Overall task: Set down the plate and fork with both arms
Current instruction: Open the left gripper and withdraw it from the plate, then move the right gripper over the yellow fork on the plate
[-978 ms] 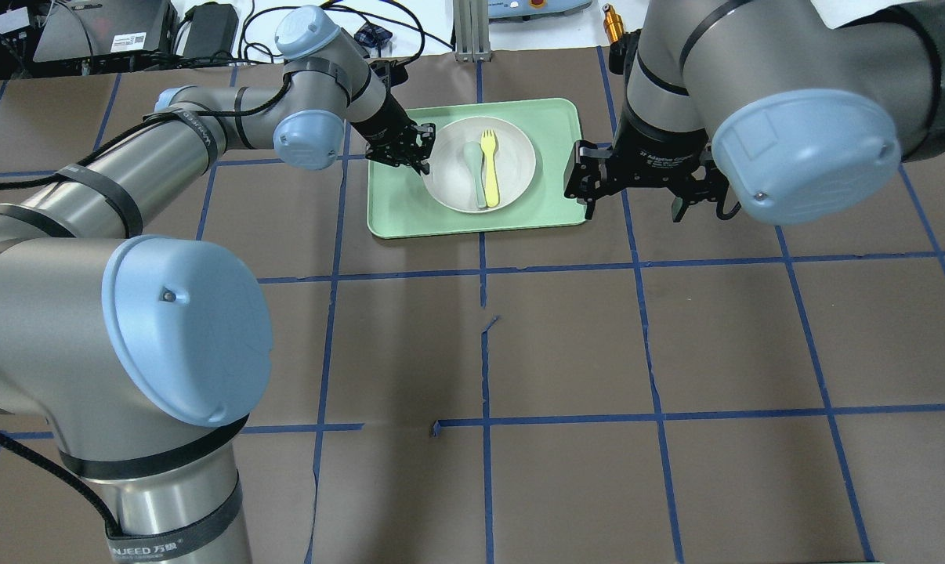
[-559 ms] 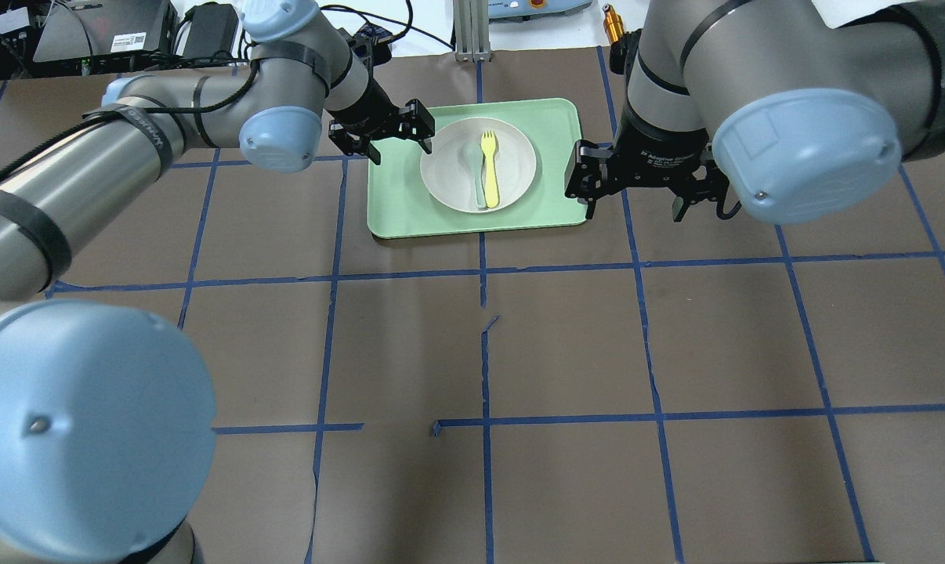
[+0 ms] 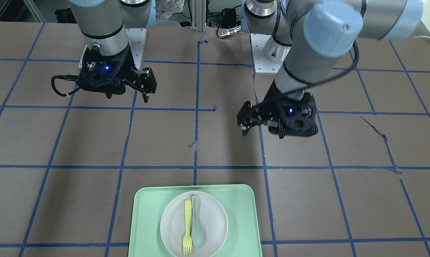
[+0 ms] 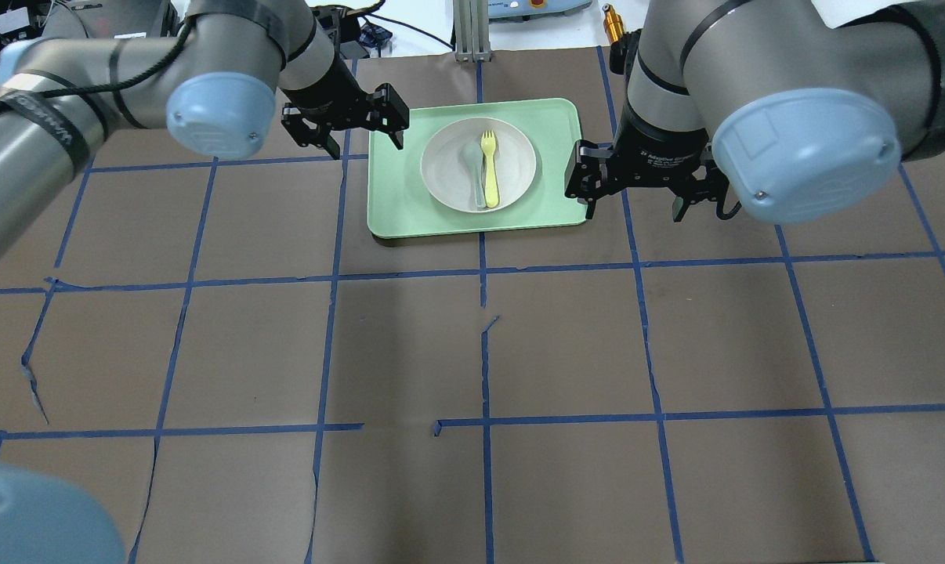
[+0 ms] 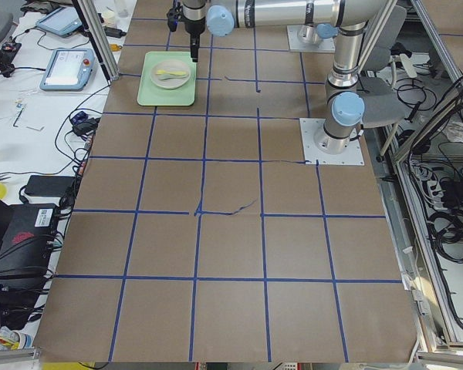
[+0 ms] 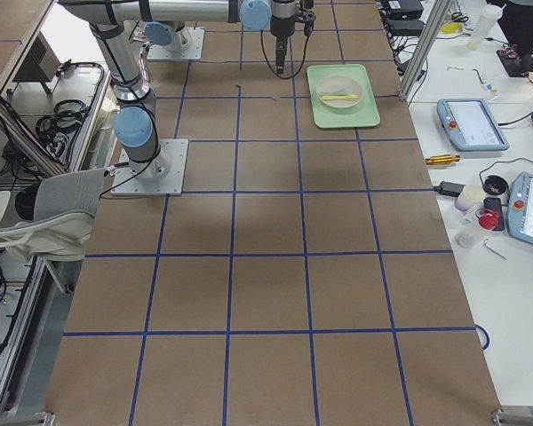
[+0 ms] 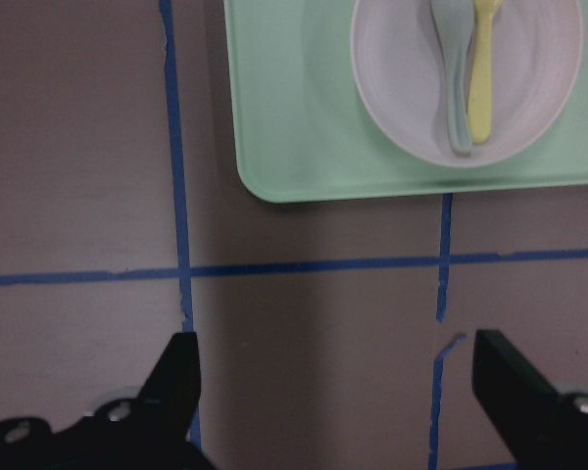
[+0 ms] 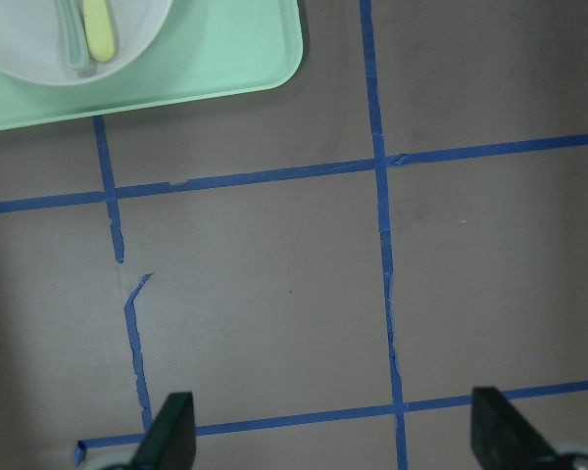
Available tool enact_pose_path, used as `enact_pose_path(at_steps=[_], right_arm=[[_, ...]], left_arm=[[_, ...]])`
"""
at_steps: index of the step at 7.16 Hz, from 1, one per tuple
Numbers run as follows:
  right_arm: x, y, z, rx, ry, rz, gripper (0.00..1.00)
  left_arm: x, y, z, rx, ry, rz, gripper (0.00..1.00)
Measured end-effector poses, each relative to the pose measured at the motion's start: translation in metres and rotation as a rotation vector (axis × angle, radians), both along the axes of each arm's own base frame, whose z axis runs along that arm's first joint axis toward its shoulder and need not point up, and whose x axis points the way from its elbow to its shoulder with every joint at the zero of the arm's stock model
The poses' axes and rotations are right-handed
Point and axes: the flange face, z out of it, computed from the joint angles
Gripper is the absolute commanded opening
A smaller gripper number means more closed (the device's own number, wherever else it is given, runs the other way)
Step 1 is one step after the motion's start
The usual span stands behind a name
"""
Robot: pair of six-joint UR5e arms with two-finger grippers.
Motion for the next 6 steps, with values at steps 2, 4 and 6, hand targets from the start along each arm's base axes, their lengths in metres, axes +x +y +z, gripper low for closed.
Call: enact_pose_path(at_steps=[2,4,6], right_arm=[[0.000,0.000,0.000,-0.002,0.001,0.001,1.00],[0.000,-0.005,0.003,-0.049,-0.007,-0.001,1.00],[0.002,-0.007,-0.003,-0.094,-0.016,0.001,1.00]], left_arm=[[-0.004,0.054,0.031,0.014,-0.007,0.025,1.00],[-0.013,0.080,0.021,0.035,-0.052,0.032,1.00],[-0.014,0.084,0.016,0.039,-0.070,0.033,1.00]])
